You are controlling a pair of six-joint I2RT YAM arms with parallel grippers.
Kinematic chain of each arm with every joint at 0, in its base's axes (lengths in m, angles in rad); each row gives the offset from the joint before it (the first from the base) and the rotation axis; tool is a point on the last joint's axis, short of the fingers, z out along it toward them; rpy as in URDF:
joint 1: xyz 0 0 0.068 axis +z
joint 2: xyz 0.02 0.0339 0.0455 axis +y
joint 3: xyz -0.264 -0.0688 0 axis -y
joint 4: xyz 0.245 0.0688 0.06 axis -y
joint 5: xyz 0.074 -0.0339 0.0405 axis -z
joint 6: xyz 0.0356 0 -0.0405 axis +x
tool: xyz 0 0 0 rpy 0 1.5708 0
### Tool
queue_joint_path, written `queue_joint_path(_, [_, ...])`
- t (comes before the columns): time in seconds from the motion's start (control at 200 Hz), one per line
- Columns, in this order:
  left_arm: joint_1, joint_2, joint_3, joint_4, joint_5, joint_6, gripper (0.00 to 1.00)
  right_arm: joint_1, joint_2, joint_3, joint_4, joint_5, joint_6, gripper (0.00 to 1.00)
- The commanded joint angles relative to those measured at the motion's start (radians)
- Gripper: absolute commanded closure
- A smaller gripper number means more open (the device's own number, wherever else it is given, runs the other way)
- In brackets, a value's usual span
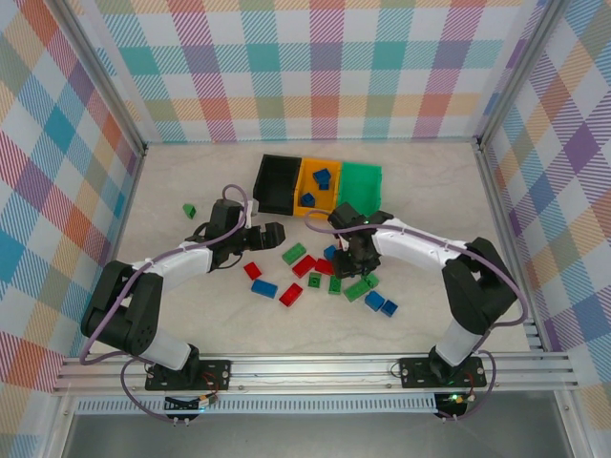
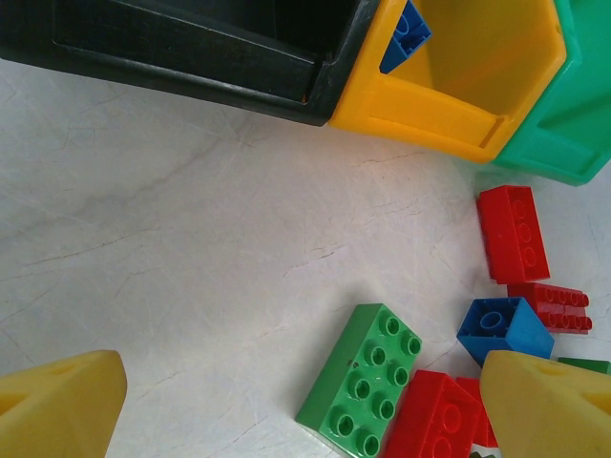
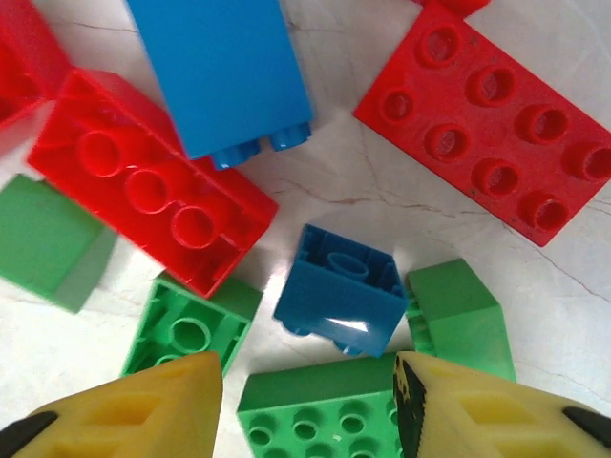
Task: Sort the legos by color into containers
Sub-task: Pick up the lego from the center of the table.
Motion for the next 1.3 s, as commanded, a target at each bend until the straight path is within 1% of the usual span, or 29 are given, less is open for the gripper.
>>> queue_joint_path(0.0, [0.012, -0.005, -0.005, 0.007, 0.018, -0.009, 0.05, 0.000, 0.034, 0.047, -0.029, 0.029, 0.001, 0.50])
queue_joint_path(0.145, [0.012, -0.012, -0.003, 0.001, 0.016, -0.008, 0.05, 0.000, 0.066, 0.053, -0.035, 0.064, 0.011, 0.51])
queue_joint_path(0.33, [0.013, -0.023, -0.005, -0.002, 0.015, -0.008, 0.05, 0.002, 0.100, 0.063, -0.025, 0.039, 0.026, 0.50])
queue_joint_path(0.565, [0.013, -0.026, -0.004, -0.005, 0.014, -0.008, 0.04, 0.022, 0.151, 0.082, -0.036, 0.057, 0.031, 0.49])
queue_joint_path(0.66, [0.013, -0.028, -0.004, -0.005, 0.019, -0.008, 0.04, 0.029, 0.157, 0.086, -0.037, 0.065, 0.031, 0.53])
queue_joint_path(0.73, [0.013, -0.032, -0.006, -0.008, 0.012, -0.006, 0.05, 0.033, 0.156, 0.087, -0.042, 0.064, 0.037, 0.58])
queue_joint_path(0.865, [0.015, -0.034, -0.004, -0.009, 0.015, -0.007, 0.04, 0.043, 0.149, 0.086, -0.060, 0.079, 0.035, 0.59])
queue_joint_path(0.96, [0.015, -0.037, -0.006, -0.008, 0.013, -0.008, 0.04, 0.046, 0.132, 0.073, -0.059, 0.091, 0.039, 0.66])
queue_joint_path(1.06, [0.015, -0.037, -0.006, -0.010, 0.013, -0.005, 0.04, 0.046, 0.111, 0.074, -0.051, 0.093, 0.045, 0.68])
queue_joint_path(1.175, [0.015, -0.039, -0.007, -0.010, 0.009, -0.006, 0.04, 0.047, 0.091, 0.127, -0.056, 0.092, 0.041, 0.68])
queue_joint_path(1.295, [0.015, -0.037, -0.008, -0.009, 0.005, -0.008, 0.04, 0.042, 0.098, 0.247, -0.049, 0.103, 0.017, 0.69])
